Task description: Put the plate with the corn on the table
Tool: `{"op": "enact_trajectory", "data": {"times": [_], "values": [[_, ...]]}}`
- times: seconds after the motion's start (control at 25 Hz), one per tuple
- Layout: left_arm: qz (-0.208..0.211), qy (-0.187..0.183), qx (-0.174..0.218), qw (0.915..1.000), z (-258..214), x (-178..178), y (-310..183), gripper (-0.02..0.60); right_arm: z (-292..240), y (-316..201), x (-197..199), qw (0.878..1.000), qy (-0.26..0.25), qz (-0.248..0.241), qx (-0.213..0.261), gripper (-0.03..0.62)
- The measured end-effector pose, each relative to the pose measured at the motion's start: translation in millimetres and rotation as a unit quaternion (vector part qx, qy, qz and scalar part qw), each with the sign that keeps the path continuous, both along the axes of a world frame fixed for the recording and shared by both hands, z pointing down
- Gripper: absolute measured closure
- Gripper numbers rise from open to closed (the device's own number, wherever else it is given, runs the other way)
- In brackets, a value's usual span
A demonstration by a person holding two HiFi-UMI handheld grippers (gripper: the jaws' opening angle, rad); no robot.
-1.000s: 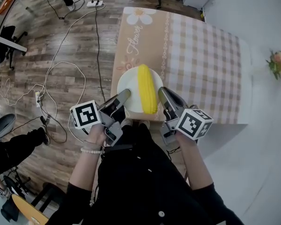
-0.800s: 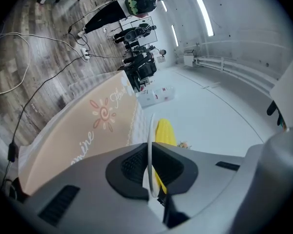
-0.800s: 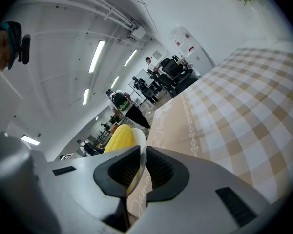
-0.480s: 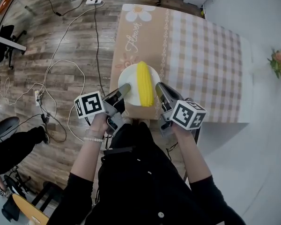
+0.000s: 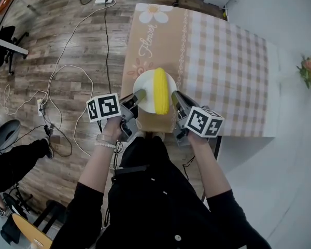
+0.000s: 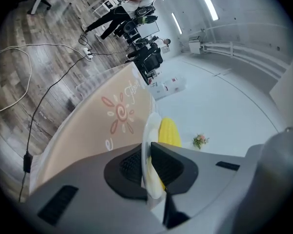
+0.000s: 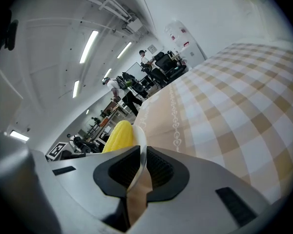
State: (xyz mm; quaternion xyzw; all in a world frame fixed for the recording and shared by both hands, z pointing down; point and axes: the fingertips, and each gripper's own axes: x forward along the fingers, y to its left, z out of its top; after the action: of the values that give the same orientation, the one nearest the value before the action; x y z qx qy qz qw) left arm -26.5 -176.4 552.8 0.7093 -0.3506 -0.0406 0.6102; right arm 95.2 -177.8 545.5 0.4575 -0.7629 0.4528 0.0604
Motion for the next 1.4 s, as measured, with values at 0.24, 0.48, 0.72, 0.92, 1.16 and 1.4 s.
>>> {"op": "enact_trajectory", "data": {"times": [0.24, 0.48, 0.72, 0.92, 1.16, 1.4], "values": [[0.01, -0.019, -0.009, 0.9997, 0, 2, -2, 0.552, 2, 1, 2, 1.0, 0.022, 0.001, -0.012, 0.523], [0.026, -0.046, -0.017, 0.9985, 23, 9, -16, 0.551, 29, -10, 8, 0.999, 0.037, -0.003, -0.022, 0.522], [0.044, -0.062, -0.027, 0.9967, 30, 17, -26, 0.548, 38, -18, 16, 0.998, 0.051, 0.0, -0.03, 0.52], [0.054, -0.075, -0.035, 0.9951, 29, 22, -28, 0.545, 38, -21, 22, 0.997, 0.074, -0.004, -0.034, 0.52], [0.057, -0.1, -0.044, 0.9924, 39, 26, -33, 0.531, 48, -25, 28, 0.994, 0.096, -0.009, -0.05, 0.52], [0.064, -0.141, -0.058, 0.9862, 49, 35, -34, 0.517, 58, -26, 38, 0.988, 0.135, -0.022, -0.069, 0.52]]}}
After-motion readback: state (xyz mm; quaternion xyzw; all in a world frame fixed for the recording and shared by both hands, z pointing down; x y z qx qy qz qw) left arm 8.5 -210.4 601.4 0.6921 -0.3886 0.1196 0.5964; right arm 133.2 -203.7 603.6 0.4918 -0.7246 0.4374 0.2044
